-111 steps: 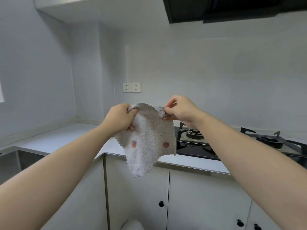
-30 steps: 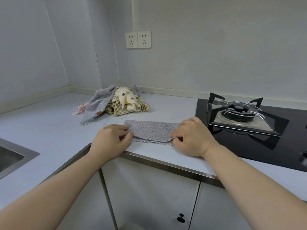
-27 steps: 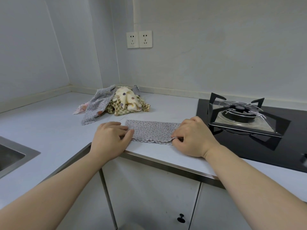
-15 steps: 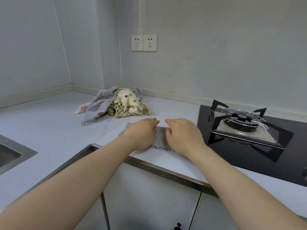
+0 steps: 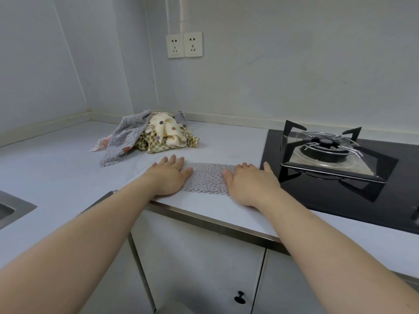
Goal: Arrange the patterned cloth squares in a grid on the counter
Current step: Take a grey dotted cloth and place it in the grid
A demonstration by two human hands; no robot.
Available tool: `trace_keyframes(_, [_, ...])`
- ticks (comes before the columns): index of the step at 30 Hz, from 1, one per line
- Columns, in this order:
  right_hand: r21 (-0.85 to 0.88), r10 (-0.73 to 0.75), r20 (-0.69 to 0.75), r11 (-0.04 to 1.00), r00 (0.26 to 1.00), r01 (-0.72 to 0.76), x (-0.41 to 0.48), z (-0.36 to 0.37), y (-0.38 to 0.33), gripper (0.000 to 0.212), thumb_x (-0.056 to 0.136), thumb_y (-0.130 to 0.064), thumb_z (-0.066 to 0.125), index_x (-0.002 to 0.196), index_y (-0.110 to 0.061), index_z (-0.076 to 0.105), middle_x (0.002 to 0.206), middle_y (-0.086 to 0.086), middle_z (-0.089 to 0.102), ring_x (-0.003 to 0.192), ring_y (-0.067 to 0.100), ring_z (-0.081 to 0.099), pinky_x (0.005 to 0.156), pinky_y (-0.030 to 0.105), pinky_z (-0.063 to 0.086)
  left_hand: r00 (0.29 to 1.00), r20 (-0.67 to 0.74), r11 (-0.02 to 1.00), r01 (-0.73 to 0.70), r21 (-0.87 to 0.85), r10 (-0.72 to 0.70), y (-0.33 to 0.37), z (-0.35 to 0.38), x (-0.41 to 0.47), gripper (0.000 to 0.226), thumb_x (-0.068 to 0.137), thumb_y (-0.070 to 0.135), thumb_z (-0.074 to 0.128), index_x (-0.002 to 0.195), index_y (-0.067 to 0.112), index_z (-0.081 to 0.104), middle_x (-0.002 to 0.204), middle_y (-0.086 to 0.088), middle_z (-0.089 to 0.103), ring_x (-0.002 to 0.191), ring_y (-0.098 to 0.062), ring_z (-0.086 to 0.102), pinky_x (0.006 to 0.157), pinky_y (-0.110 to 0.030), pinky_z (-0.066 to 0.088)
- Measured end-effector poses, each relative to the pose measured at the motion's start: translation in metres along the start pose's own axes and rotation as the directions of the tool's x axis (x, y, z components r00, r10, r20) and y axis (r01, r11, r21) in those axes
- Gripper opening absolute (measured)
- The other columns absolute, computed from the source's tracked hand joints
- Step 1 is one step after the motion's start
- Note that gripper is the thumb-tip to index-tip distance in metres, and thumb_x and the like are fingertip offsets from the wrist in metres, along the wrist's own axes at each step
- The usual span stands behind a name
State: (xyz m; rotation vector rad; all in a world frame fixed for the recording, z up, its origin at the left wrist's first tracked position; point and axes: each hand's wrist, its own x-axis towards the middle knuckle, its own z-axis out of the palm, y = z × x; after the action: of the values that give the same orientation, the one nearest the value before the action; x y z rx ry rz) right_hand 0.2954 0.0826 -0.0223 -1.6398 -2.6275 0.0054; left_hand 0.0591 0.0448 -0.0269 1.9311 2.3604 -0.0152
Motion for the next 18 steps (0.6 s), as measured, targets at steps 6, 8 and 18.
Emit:
trace_keyframes(6, [0.100,0.016,0.000,0.995,1.000,-0.016,-0.006,-0.004,0.003,0.060,0.106,-0.045,0.002,0.159,-0.030,0.028,0.159,0.007,0.040,0.156,0.030,0.009,0.121,0.063,-0.006,0.997,-0.006,0.994,0.074,-0.074,-0.075,-0.009,-0.009,0.000,0.062,0.107,0.048,0.013,0.158,0.016,0.027,0.167,-0.006,0.020,0.153,-0.026,0.019,0.123,-0.053,0.018])
trace_keyframes(8, [0.246,0.069,-0.005,0.967,0.998,-0.065,-0.004,-0.005,0.007,0.063,0.107,-0.046,0.004,0.154,-0.025,0.040,0.154,0.007,0.047,0.155,0.028,0.012,0.123,0.060,-0.001,0.987,-0.113,0.986,0.095,-0.139,-0.111,-0.011,-0.012,0.001,0.053,0.108,0.045,0.019,0.130,0.016,0.058,0.146,-0.011,0.052,0.132,-0.031,0.047,0.113,-0.049,0.035])
trace_keyframes(18, [0.118,0.039,0.171,0.991,0.984,-0.060,0.039,-0.050,0.012,0.040,0.090,-0.028,0.059,0.128,-0.018,0.061,0.134,0.005,0.060,0.124,0.030,0.055,0.107,0.042,0.043,0.916,-0.397,0.927,-0.098,-0.361,-0.058,-0.046,-0.014,0.013,0.010,0.095,0.025,0.065,0.098,0.021,0.074,0.104,0.005,0.069,0.101,-0.015,0.061,0.086,-0.028,0.046])
